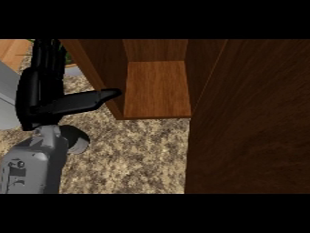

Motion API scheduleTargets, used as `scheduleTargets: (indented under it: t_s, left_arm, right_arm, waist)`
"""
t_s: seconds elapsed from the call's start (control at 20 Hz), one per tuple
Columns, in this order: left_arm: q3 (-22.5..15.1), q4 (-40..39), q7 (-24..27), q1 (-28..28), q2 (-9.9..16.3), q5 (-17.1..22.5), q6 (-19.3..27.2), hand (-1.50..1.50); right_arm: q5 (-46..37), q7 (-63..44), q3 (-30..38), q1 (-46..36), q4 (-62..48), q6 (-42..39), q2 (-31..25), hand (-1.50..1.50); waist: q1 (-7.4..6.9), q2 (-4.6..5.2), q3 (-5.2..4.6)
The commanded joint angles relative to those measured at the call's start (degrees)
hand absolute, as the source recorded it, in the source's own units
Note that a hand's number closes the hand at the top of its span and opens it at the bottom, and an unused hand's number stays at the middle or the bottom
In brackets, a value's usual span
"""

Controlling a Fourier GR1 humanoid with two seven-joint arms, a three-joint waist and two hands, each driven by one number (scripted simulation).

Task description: Pick up the wine, place it into the cabinet and close the cabinet

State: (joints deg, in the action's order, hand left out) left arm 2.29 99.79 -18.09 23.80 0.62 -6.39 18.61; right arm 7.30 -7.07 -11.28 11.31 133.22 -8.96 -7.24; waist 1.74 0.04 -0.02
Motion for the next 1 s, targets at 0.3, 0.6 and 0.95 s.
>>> scheduleTargets:
  t_s: [0.3, 0.6, 0.95]
  left_arm:
    - [-10.7, 1.7, -19.3, 11.8, -0.6, -8.4, 14.2, -1.5]
    - [-15.7, -0.1, -23.2, 15.2, -0.6, -11.6, 20.6, -1.5]
    - [-14.6, 1.2, -29.8, 17.0, -0.5, -15.8, 19.8, -1.5]
  right_arm:
    - [2.8, -13.1, -3.0, 3.9, 16.2, 1.5, -1.4, -1.5]
    - [1.6, -14.1, -4.4, 5.0, 17.3, 2.2, -1.5, -1.5]
    - [-1.3, -19.4, -8.3, 2.9, 21.1, 5.1, -0.9, -1.5]
  waist:
    - [-1.24, -0.36, 0.06]
    - [-0.51, -0.46, 0.08]
    - [-0.65, -0.59, -0.01]
